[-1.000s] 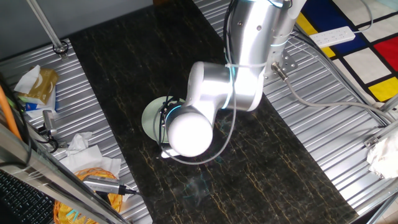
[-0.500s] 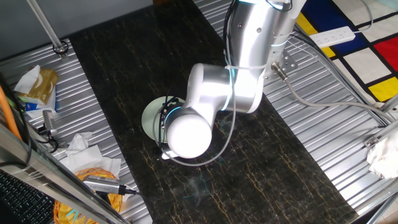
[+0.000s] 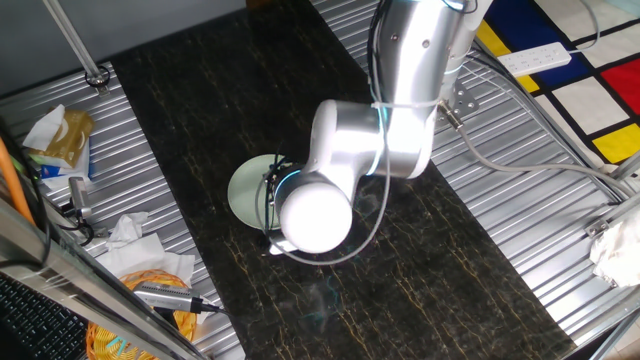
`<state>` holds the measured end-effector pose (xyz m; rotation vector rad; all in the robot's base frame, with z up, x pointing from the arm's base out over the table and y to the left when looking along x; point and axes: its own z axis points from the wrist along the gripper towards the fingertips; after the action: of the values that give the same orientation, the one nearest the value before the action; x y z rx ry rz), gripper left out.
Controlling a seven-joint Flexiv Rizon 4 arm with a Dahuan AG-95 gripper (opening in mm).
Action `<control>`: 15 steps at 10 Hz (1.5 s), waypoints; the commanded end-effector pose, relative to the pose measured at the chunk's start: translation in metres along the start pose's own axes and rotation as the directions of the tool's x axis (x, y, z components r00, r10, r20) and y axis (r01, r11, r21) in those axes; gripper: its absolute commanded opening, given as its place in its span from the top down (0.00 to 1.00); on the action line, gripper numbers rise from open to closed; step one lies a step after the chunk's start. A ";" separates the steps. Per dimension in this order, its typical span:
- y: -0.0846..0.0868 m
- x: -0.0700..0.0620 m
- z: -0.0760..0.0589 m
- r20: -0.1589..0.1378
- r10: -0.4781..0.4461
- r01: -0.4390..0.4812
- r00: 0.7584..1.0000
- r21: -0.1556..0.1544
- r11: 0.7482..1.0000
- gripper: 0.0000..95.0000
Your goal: Use a clamp
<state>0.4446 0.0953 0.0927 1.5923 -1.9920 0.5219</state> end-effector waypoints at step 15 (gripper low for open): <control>0.043 0.002 0.021 -0.107 0.066 -0.061 0.992 0.045 0.997 1.00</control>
<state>0.3995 0.0931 0.0773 1.4901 -1.9617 0.6641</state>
